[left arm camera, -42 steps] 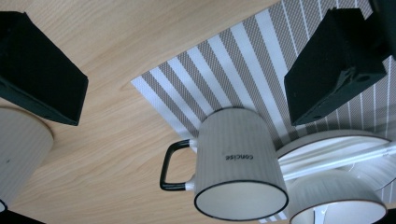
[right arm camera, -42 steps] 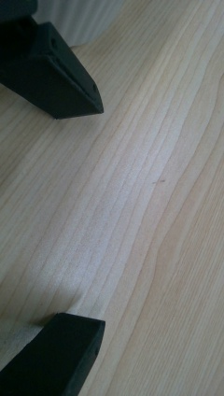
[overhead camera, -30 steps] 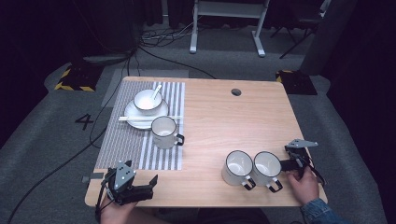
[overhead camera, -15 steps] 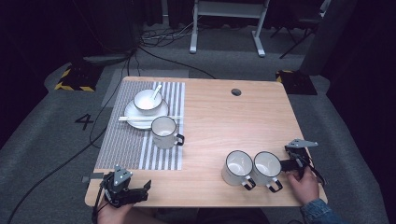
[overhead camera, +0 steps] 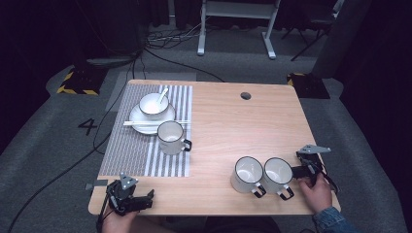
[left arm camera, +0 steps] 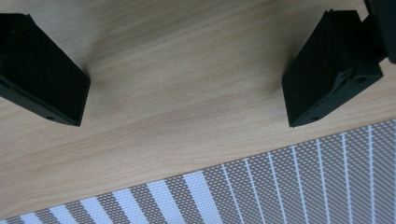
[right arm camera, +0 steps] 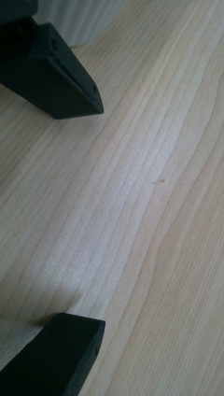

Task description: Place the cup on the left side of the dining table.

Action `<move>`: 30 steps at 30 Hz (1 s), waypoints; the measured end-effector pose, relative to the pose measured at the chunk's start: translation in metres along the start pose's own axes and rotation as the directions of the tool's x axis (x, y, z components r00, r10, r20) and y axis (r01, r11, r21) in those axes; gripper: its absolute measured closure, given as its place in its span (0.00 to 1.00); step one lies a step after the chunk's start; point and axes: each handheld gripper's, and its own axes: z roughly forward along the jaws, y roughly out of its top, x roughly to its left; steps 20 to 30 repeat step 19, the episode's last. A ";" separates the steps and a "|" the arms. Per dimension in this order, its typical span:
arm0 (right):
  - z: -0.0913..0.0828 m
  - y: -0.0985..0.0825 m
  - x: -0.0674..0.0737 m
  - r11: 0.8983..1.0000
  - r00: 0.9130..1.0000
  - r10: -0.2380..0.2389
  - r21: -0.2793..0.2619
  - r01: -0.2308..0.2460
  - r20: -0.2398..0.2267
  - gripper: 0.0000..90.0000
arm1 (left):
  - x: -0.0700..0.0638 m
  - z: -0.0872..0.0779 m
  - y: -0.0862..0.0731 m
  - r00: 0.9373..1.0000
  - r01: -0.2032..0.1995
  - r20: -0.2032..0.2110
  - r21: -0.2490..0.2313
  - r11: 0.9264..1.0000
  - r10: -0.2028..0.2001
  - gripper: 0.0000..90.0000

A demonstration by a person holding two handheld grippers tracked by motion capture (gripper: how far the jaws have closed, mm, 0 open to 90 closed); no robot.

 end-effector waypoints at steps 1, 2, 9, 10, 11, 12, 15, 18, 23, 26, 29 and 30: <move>0.000 0.000 0.000 1.000 1.000 0.000 0.000 0.000 0.000 0.00 | 0.000 0.001 -0.001 1.000 0.001 -0.007 -0.019 1.000 -0.001 0.00; 0.000 0.000 0.000 1.000 1.000 0.000 0.000 0.000 0.000 0.00 | 0.000 0.002 -0.002 1.000 0.004 -0.002 -0.035 0.999 -0.004 0.00; 0.000 0.000 0.000 1.000 1.000 0.000 0.000 0.000 0.000 0.00 | -0.003 0.008 -0.013 1.000 -0.017 0.005 -0.157 0.987 0.018 0.00; 0.000 0.000 0.000 1.000 1.000 0.000 0.000 0.000 0.000 0.00 | -0.003 0.007 -0.013 1.000 -0.023 -0.003 -0.155 0.988 0.022 0.00; 0.000 0.000 0.000 1.000 1.000 0.000 0.001 0.000 0.000 0.00 | -0.006 0.008 -0.014 1.000 -0.010 -0.001 -0.158 0.987 0.010 0.00; 0.000 0.000 0.000 1.000 1.000 0.000 0.000 0.000 0.000 0.00 | -0.007 0.008 -0.014 1.000 -0.018 0.010 -0.162 0.987 0.020 0.00; 0.000 0.000 0.000 1.000 1.000 0.000 0.000 0.000 0.000 0.00 | -0.007 0.009 -0.017 0.999 -0.030 0.025 -0.189 0.982 0.035 0.00; 0.000 0.000 0.000 1.000 1.000 0.000 0.000 0.000 0.000 0.00 | -0.005 0.010 -0.020 0.998 -0.040 0.030 -0.209 0.977 0.047 0.00; 0.000 0.000 0.000 1.000 1.000 0.000 0.000 0.000 0.000 0.00 | -0.005 0.010 -0.020 0.998 -0.038 0.033 -0.215 0.976 0.046 0.00; 0.000 0.000 0.000 1.000 1.000 0.000 0.000 0.000 0.000 0.00 | -0.005 0.010 -0.020 0.998 -0.038 0.033 -0.215 0.976 0.046 0.00; 0.000 0.000 0.000 1.000 1.000 0.000 0.000 0.000 0.000 0.00 | -0.005 0.010 -0.020 0.998 -0.038 0.033 -0.215 0.976 0.046 0.00; 0.000 0.000 0.000 1.000 1.000 0.000 0.000 0.000 0.000 0.00 | -0.005 0.010 -0.020 0.998 -0.038 0.033 -0.215 0.976 0.046 0.00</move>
